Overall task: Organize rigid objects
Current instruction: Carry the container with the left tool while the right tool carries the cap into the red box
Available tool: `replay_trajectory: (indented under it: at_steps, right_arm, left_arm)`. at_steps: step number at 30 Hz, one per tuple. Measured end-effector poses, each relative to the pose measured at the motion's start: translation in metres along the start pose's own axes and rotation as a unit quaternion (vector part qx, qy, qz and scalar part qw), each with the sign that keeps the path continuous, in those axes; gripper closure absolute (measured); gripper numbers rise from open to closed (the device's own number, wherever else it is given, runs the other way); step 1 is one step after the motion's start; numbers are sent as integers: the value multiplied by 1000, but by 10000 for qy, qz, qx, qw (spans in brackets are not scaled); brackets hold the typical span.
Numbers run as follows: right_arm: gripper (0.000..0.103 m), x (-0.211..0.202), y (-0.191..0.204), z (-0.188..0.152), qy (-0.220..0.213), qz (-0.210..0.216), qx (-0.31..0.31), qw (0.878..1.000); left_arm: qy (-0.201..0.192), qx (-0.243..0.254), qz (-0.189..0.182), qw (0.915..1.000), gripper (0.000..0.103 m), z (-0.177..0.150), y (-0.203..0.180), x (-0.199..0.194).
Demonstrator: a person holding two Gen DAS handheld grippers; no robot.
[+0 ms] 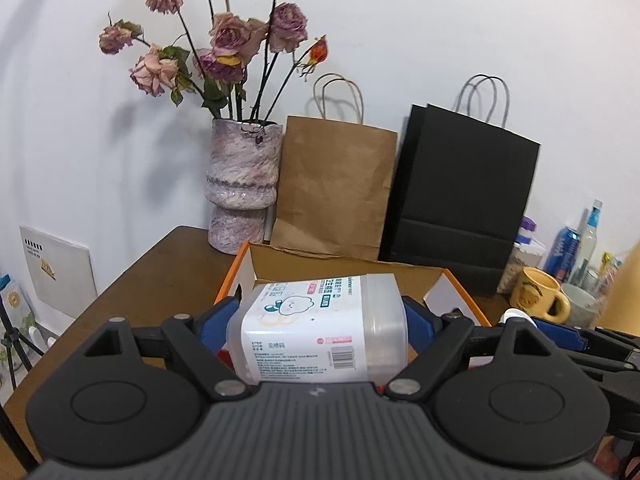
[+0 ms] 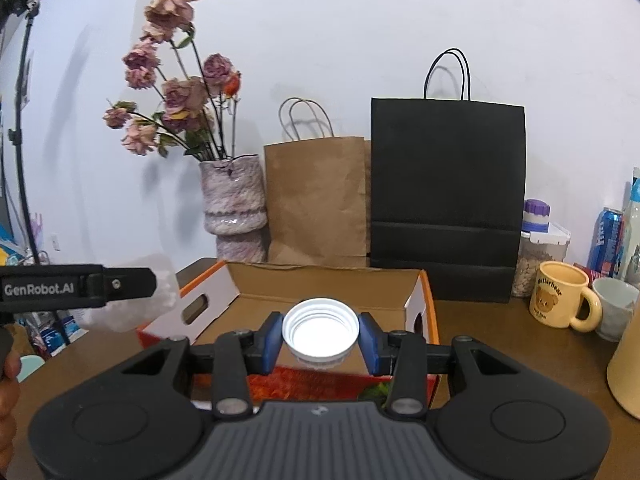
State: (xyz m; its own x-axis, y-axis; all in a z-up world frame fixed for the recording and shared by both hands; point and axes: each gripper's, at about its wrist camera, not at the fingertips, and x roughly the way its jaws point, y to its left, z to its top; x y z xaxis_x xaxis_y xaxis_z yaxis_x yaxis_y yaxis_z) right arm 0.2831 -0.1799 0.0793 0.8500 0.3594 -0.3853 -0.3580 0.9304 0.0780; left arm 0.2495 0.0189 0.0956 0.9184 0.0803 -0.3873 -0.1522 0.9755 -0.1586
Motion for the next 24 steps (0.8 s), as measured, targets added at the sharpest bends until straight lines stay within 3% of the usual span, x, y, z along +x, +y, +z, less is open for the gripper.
replay_trajectory:
  at_steps: [12,24]
  right_arm:
    - [63,74,-18,23,289,167,174,9993]
    - [63,137,-19,17,854,244,73,9960]
  left_arm:
    - [183,46,387,9991,17,12,-1,67]
    - [574,257,667,9958,17,8,3,124]
